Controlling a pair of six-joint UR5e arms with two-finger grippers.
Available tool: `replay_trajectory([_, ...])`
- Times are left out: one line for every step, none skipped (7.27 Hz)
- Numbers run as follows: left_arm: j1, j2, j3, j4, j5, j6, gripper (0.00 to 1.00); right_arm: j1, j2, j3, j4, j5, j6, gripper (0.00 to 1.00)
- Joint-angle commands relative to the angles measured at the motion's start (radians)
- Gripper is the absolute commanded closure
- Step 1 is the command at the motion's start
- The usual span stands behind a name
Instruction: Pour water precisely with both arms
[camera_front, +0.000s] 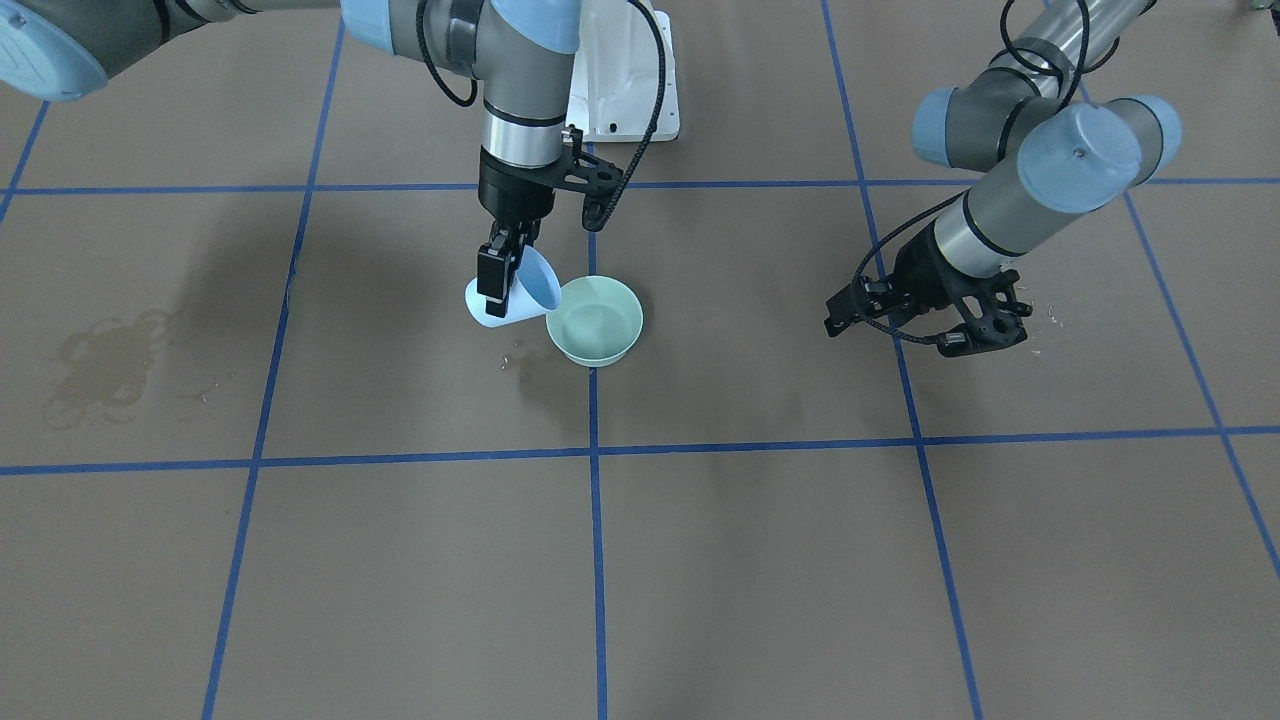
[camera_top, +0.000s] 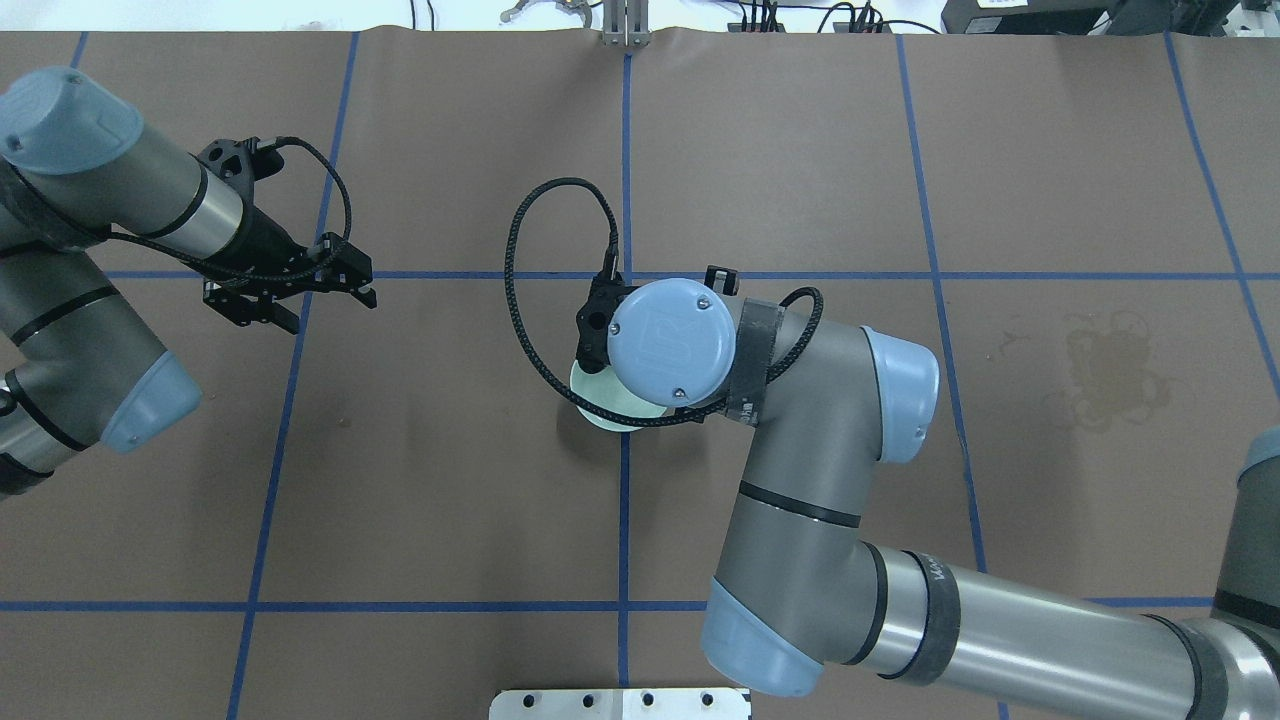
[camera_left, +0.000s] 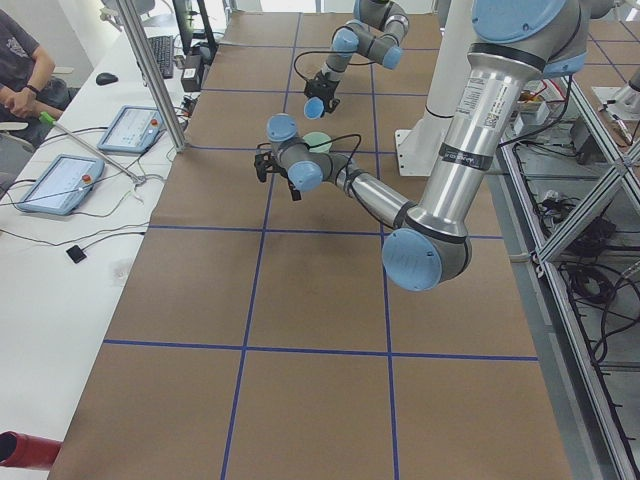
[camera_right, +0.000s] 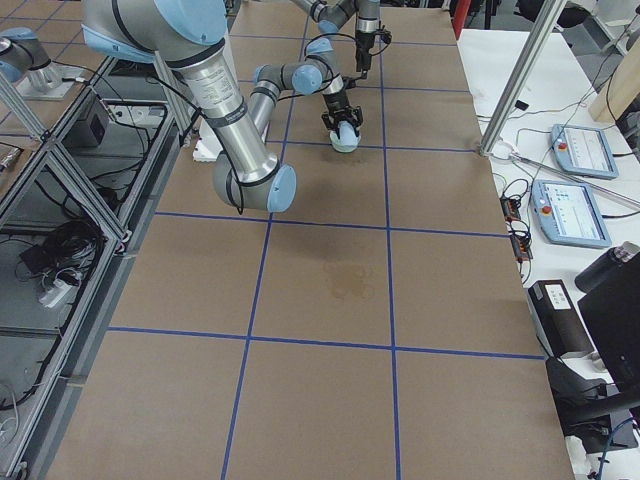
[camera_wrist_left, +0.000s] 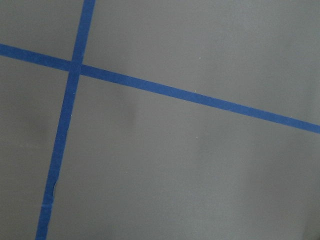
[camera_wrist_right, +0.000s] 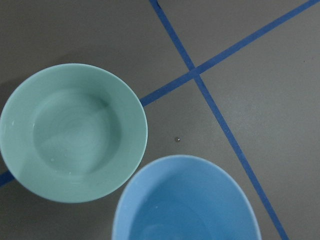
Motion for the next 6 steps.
replay_trajectory([0.000, 0.004, 0.001, 0.000, 0.000, 0.002, 0.00, -0.002, 0.034, -0.056, -0.045, -0.022, -0.134, 1.00])
replay_trajectory([0.000, 0.004, 0.001, 0.000, 0.002, 0.000, 0.00, -0.004, 0.035, -0.071, -0.045, -0.036, -0.206, 1.00])
replay_trajectory([0.000, 0.006, 0.001, 0.000, 0.002, 0.000, 0.00, -0.007, 0.044, -0.109, -0.047, -0.041, -0.255, 1.00])
replay_trajectory([0.000, 0.007, 0.001, 0.000, 0.000, 0.002, 0.00, -0.007, 0.047, -0.112, -0.047, -0.052, -0.321, 1.00])
replay_trajectory([0.000, 0.007, 0.002, 0.000, 0.002, 0.002, 0.00, -0.007, 0.052, -0.114, -0.047, -0.055, -0.340, 1.00])
replay_trajectory([0.000, 0.007, 0.002, 0.000, 0.002, 0.002, 0.00, -0.010, 0.057, -0.120, -0.047, -0.055, -0.343, 1.00])
